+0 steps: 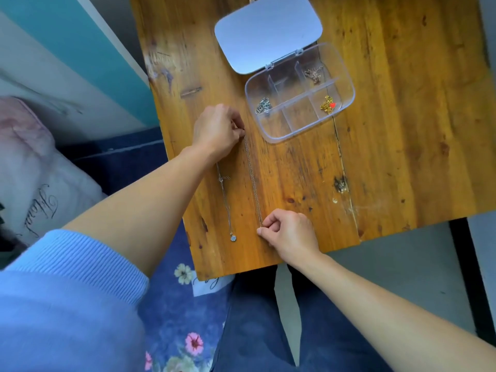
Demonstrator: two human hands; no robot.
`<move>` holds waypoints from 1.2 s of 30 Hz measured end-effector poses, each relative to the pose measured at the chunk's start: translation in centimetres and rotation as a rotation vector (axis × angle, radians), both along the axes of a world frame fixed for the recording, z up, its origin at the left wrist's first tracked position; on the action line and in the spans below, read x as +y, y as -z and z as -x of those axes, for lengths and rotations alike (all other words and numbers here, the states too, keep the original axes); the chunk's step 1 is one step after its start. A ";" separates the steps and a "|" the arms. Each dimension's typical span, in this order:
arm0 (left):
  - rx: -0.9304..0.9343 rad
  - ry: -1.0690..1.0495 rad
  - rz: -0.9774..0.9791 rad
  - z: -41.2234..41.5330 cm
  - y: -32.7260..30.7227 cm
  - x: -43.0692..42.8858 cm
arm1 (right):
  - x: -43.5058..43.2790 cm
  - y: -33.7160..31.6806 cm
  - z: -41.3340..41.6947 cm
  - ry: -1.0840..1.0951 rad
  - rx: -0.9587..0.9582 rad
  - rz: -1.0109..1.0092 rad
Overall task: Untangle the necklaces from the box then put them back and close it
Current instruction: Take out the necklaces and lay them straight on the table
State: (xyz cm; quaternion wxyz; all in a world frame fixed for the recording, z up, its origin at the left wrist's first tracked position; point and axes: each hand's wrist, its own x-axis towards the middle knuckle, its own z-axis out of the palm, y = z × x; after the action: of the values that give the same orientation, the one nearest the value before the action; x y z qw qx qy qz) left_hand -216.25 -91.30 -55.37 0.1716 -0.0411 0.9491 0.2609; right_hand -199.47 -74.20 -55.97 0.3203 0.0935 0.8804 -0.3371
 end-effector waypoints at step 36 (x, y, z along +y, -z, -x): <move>-0.153 -0.791 -0.839 -0.5 0.1 3.3 | 0.5 -3.0 25.9 -0.970 0.343 -0.248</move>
State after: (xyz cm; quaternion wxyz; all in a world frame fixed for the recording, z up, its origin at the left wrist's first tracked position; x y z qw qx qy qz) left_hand -215.76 -87.99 -55.43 0.1308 -0.3397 0.6622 0.6550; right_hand -225.34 -73.72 -52.93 0.2772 -0.3437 0.8956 -0.0539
